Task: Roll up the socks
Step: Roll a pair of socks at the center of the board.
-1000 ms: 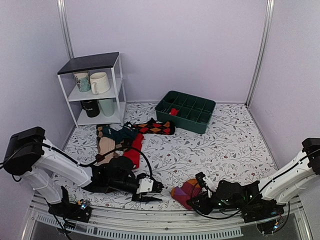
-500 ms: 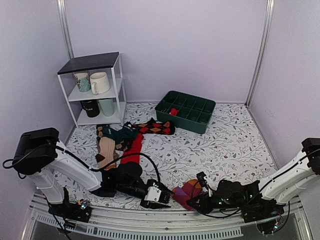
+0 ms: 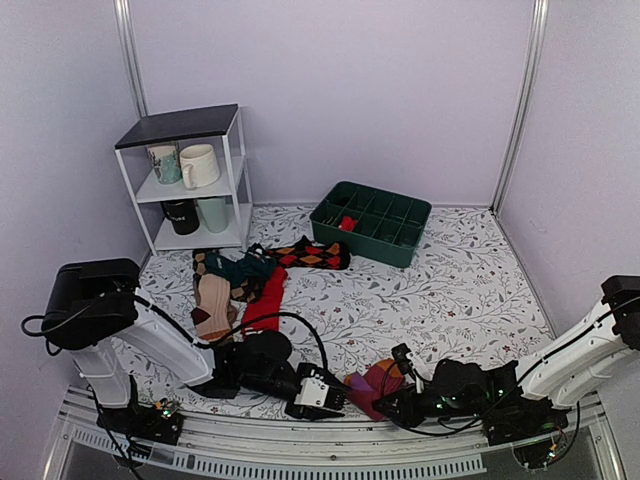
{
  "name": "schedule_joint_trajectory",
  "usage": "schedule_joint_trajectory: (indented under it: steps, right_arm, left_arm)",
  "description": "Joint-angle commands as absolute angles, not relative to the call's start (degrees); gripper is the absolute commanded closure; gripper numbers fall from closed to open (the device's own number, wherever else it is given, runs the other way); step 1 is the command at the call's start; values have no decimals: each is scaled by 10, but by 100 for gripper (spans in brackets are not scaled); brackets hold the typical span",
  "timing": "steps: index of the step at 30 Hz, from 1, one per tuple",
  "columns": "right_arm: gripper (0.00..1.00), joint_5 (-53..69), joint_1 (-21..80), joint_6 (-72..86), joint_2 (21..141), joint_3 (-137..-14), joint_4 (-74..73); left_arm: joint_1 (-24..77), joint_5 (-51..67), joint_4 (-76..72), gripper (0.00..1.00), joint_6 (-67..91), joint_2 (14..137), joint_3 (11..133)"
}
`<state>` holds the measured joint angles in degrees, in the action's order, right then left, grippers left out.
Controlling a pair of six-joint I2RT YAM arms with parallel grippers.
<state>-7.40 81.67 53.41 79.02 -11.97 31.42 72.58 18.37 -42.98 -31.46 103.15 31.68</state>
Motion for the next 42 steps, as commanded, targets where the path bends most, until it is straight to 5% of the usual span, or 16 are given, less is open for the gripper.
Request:
schedule_joint_trajectory:
  steps: [1, 42]
  right_arm:
    - [92, -19, 819, 545, 831, -93, 162]
    - [92, -9, 814, 546, 838, -95, 163]
  left_arm:
    - [721, 158, -468, 48, -310, 1031, 320]
    - [715, 174, -502, 44, -324, 1027, 311]
